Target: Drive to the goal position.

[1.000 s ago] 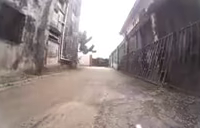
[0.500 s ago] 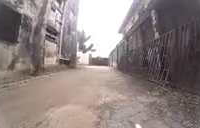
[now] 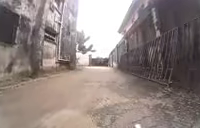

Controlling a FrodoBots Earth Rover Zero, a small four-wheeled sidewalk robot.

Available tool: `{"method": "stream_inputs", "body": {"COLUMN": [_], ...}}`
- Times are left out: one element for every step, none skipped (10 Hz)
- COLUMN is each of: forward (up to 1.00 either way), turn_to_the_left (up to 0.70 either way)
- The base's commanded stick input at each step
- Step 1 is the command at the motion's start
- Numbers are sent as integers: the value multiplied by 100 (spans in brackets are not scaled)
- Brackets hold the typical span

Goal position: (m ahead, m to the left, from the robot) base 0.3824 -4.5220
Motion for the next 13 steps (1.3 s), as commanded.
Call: {"method": "stream_inputs", "body": {"forward": [30,30,30,30,30,30,30,30,30,30,30,30,30], "turn_to_the_left": [0,0,0,0,0,0,0,0,0,0,0,0,0]}}
